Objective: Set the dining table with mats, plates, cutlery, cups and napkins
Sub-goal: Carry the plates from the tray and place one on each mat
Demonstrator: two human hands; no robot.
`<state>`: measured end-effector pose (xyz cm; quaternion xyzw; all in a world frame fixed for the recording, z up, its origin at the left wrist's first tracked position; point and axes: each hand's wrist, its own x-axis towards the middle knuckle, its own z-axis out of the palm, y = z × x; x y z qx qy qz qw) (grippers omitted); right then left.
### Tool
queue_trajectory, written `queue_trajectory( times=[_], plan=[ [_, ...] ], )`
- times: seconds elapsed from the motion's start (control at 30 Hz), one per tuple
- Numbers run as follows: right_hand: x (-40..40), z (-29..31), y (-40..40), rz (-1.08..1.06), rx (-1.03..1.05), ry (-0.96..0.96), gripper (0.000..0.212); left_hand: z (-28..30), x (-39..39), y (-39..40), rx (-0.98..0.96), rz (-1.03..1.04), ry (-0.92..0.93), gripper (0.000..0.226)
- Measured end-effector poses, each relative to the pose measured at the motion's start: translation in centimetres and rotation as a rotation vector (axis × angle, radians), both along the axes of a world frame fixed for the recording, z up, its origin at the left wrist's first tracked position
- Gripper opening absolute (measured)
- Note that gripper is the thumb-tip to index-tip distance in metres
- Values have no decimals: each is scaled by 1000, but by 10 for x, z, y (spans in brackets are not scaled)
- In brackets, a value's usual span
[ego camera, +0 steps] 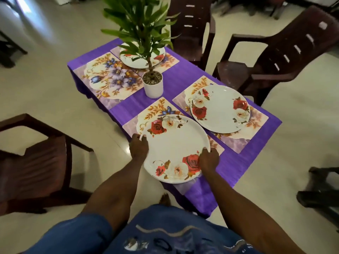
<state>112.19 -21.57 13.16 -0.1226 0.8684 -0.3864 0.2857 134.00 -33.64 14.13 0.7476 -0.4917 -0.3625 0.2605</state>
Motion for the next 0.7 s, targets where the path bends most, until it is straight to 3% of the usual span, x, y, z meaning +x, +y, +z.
queue_trajectory(
  times=[0.3, 0.5, 0.7],
  plan=[
    [19, 0, -2, -111, 30, 36, 37, -4, 6, -19, -30, -89, -60, 36],
    [43, -6, -32, -323, -10, 35, 36, -9, 13, -76, -82, -245, -93, 41],
    [75, -2, -71, -559, -34, 37, 36, -23, 20, -143, -68, -449, -3, 35]
  ],
)
